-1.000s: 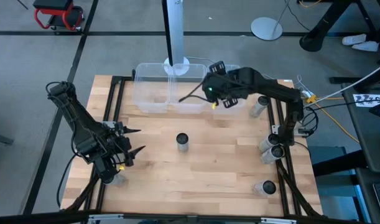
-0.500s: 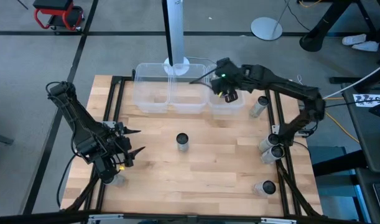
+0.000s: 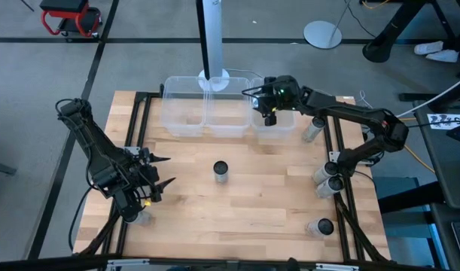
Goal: Sort soda cans
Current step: Put the blue soda can into the right transparent bin
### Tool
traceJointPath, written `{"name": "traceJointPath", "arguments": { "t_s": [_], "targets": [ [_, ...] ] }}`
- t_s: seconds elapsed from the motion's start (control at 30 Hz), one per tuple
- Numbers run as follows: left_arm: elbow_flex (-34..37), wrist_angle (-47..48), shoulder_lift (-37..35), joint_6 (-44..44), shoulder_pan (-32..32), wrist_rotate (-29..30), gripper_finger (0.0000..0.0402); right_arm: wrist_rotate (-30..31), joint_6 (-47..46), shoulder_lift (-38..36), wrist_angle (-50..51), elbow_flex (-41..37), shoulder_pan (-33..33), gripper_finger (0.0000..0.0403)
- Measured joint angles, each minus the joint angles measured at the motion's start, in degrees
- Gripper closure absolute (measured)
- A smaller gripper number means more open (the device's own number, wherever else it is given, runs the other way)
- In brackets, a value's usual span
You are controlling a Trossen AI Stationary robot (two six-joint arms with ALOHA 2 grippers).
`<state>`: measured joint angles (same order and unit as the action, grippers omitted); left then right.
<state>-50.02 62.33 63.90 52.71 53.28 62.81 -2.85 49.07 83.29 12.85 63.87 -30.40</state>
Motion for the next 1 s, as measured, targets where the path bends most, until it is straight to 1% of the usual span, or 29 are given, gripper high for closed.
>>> {"name": "traceJointPath", "arguments": {
  "t_s": [0.27, 0.47, 0.67, 0.73, 0.83, 1.0],
  "targets": [
    [0.02, 0.00, -0.02, -0.02, -0.04, 0.46, 0.0075, -1.04, -0.68, -0.24, -0.13, -0.51, 0.06, 0.0156],
    [0.02, 0.00, 0.00, 0.00, -0.07, 0.59, 0.0075, -1.44, -1.42, -0.15, 1.78, 1.91, 0.00, 0.0160],
    [0.02, 0.00, 0.00, 0.30, -0.07, 0.61, 0.0075, -5.73, -1.45, -0.17, 1.79, 3.40, 0.01, 0.0159],
    [0.02, -0.02, 0.00, 0.48, -0.07, 0.59, 0.0075, -6.04, -1.04, -0.17, 2.39, 3.37, 0.01, 0.0161],
    [0.02, -0.01, 0.00, 0.86, -0.07, 0.57, 0.0075, -6.62, -0.84, -0.35, 1.16, 1.85, 0.06, 0.0162],
    [0.02, -0.02, 0.00, 1.12, -0.07, 0.57, 0.0075, -7.28, -0.86, -0.31, -1.75, -3.52, -0.03, 0.0161]
  ]
}}
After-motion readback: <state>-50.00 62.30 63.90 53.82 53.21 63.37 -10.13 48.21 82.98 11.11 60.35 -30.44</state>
